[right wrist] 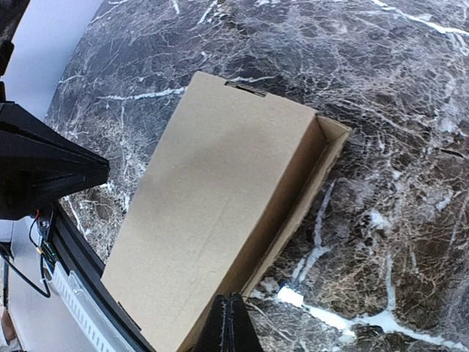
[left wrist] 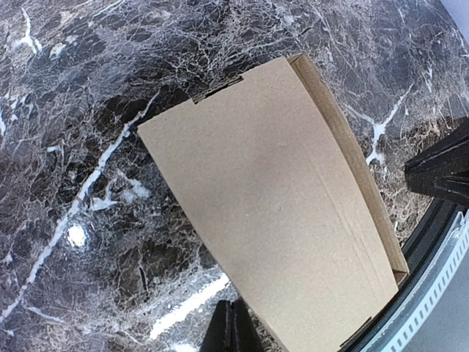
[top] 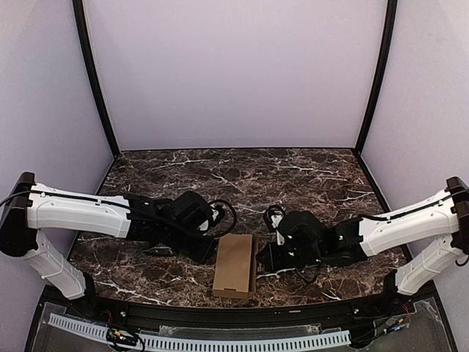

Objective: Fold the paper box

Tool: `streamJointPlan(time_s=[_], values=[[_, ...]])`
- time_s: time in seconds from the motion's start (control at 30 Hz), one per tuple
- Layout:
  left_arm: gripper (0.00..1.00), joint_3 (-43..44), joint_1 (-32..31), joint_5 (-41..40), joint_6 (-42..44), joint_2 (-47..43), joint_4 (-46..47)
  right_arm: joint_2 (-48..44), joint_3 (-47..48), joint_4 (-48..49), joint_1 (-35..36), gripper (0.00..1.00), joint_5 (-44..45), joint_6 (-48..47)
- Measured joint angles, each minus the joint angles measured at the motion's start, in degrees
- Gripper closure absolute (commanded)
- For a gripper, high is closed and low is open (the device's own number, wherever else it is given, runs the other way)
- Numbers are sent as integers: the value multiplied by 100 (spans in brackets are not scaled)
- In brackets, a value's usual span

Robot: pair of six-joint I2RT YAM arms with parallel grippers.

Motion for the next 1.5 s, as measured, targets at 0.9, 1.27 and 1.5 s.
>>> streamJointPlan(time_s=[0.9,1.27,1.5], values=[[99,149,0,111,96,603,61,1198,269,11,0,100,-304,107],[99,-138,0,107,68,463,413,1340,352,9,-4,100,-385,-20],[99,-431,26,24,-31,238,531,1290,503,-2,-15,100,-437,-170]])
